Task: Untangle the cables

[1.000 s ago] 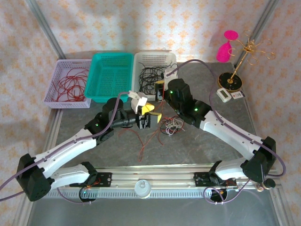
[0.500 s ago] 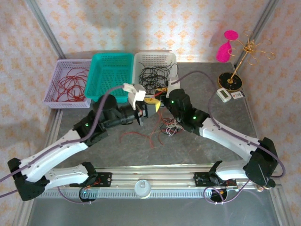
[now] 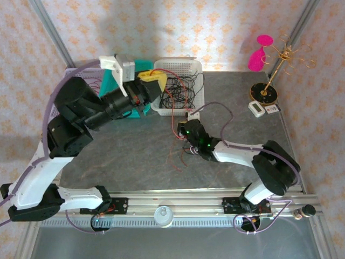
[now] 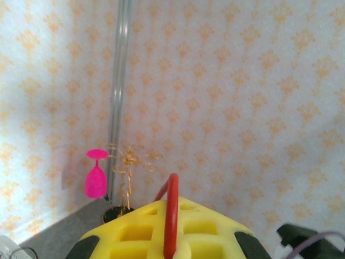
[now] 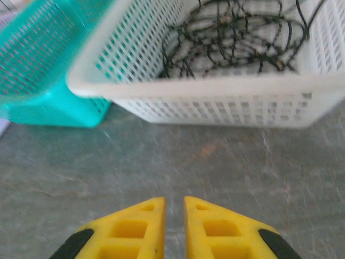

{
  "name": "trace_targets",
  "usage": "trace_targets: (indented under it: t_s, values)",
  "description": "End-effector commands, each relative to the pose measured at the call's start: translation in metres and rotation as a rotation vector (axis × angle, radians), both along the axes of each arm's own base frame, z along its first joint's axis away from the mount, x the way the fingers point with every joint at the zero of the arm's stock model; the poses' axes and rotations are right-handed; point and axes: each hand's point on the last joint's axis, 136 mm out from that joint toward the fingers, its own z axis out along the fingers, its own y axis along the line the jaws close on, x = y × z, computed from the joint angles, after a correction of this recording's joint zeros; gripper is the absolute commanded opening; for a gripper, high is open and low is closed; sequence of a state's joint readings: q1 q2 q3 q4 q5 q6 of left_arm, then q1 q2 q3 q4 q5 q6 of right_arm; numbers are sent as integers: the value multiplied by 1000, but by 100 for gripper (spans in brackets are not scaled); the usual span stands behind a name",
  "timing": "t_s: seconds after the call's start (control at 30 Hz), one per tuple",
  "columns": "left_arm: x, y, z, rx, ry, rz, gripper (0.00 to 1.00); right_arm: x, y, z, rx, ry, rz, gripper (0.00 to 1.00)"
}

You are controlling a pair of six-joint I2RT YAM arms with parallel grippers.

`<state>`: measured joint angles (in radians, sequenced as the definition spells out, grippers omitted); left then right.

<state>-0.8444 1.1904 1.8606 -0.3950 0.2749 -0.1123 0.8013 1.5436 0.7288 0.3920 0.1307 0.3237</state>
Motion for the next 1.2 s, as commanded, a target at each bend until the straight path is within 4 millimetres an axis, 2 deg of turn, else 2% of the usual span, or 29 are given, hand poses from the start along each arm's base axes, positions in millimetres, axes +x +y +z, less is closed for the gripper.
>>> trace_targets:
  t_s: [0.0,0.13,0.23,0.37,0.43,0.57,0.73,1.0,1.17]
  values:
    - [-1,23,23,-8,-54,98,0,3,-4,-10,42,0,-42,16]
    - [10,37,34,0,-77,207,0,0,-7,-20,36,19,-44,16]
    - [22,43,34,39,-45,278,0,-2,-11,-10,42,6,-54,22]
    - [44,52,27,92,-23,415,0,-8,-13,21,82,-29,-31,29]
    - [55,63,28,107,-38,507,0,-13,-11,38,103,-44,-3,31]
    - [73,96,49,82,-92,685,0,-22,-7,65,135,-50,55,34]
    - [99,127,70,72,-151,854,0,-32,-6,83,163,-48,98,36]
    - [144,163,94,55,-235,1022,0,-34,-1,99,184,-42,119,38]
    - [164,211,103,-29,-274,1180,0,-28,16,87,181,10,156,38]
